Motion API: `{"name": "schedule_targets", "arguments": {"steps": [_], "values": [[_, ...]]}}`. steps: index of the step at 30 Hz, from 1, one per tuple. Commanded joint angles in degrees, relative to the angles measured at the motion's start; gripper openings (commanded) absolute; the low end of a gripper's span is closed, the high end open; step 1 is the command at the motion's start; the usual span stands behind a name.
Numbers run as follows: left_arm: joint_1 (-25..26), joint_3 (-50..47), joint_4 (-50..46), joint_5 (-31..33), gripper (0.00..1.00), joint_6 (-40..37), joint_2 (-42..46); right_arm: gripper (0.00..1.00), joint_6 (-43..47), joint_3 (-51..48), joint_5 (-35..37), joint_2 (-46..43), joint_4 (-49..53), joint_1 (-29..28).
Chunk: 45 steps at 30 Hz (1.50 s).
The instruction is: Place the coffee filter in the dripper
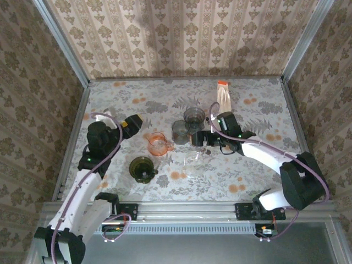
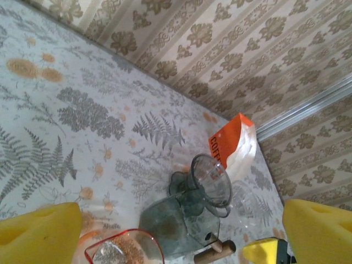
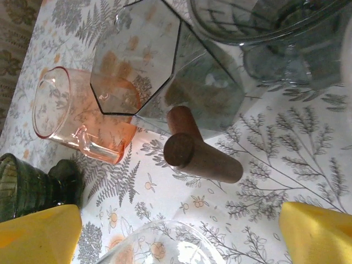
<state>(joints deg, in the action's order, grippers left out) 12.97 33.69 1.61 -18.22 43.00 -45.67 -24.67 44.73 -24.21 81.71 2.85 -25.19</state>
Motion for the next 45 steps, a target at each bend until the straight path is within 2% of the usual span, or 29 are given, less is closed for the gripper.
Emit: {"name": "schedule_targets", "arguments": {"steps": [1,6,14,18,32,34,38,42,45], "values": [[0.52,-0.73,-1.25,-0.37,0.95,-1.08,0.25,0.92,-2.06,1.12,-5.50,1.04,-2.44,-0.52],[0.67,-0.99,-0.93,-0.77,0.95,-0.99,0.06,0.92,-3.21,-2.09,-4.70,-1.55,-0.94,-1.75],[0.66,-1.17,-0.03,-0.93,0.95,-0.75,-0.29,0.91,-4.74,-6.94,1.61,-11.12,4.98,-3.79],[0.70,-1.35,0.12,-1.18,0.95,-0.49,-0.27,0.91,-6.34,-8.58,2.07,-14.43,6.57,-4.59],[0.67,-1.44,-0.91,-1.03,0.95,-0.38,0.15,0.90,-13.48,-11.52,5.02,-20.96,12.37,-12.73],[0.65,-1.28,-0.90,-1.14,0.95,-0.30,0.15,0.90,-14.01,-11.27,5.94,-21.06,12.81,-14.21],[0.65,-0.50,-1.81,-1.06,0.95,-0.44,0.56,0.90,-12.47,-8.98,13.45,-22.81,16.67,-16.18],[0.65,2.80,-5.52,-0.14,0.95,-1.96,1.83,0.91,-6.98,-3.59,20.67,-25.37,20.85,-18.06],[0.69,6.56,-9.92,1.90,0.96,-4.62,3.51,0.91,-2.49,2.44,21.60,-22.47,22.64,-22.13]]}}
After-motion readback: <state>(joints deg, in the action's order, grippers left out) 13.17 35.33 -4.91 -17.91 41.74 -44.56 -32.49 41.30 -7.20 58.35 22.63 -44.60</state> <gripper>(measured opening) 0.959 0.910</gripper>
